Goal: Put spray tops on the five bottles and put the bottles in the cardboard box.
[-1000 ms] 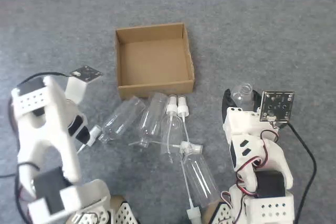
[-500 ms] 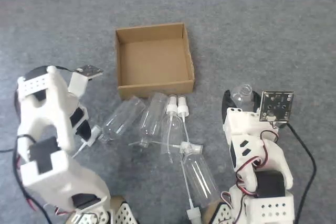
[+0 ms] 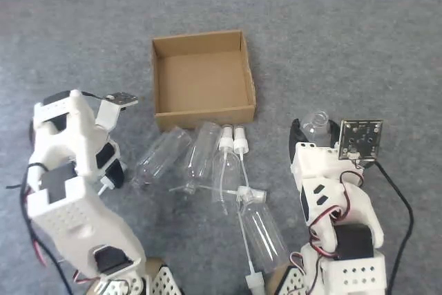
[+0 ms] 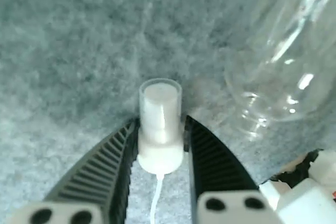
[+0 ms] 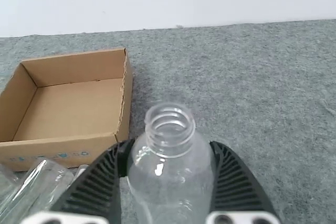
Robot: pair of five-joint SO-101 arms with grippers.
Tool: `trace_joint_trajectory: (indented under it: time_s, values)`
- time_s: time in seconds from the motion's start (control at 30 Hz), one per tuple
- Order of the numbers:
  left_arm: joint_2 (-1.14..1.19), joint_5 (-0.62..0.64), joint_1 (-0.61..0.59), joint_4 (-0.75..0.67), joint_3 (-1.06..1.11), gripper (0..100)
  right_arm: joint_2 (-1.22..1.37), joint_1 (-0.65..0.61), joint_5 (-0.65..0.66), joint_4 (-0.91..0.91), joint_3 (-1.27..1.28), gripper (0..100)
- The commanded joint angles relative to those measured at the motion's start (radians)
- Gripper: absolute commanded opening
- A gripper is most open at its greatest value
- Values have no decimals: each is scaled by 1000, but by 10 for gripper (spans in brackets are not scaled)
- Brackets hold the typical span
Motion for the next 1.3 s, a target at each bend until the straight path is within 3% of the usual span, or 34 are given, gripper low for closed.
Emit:
trace_joint_trajectory:
  time_s: [0.0, 0.47, 0.83, 1.0, 1.27]
  values:
    - [-3, -14, 6, 20, -38, 12, -10, -5, 0, -28, -11, 31]
    - [-396, -11, 3, 180, -39, 12, -16, -5, 0, -22, -11, 31]
    - [-535, -6, 3, 180, -39, 12, -18, -7, 0, -30, 6, 31]
    - [-609, 92, 6, 158, -39, 12, -19, -8, 0, -30, 8, 31]
    - [-743, 141, 8, 143, -7, 12, -19, -8, -2, -30, 8, 31]
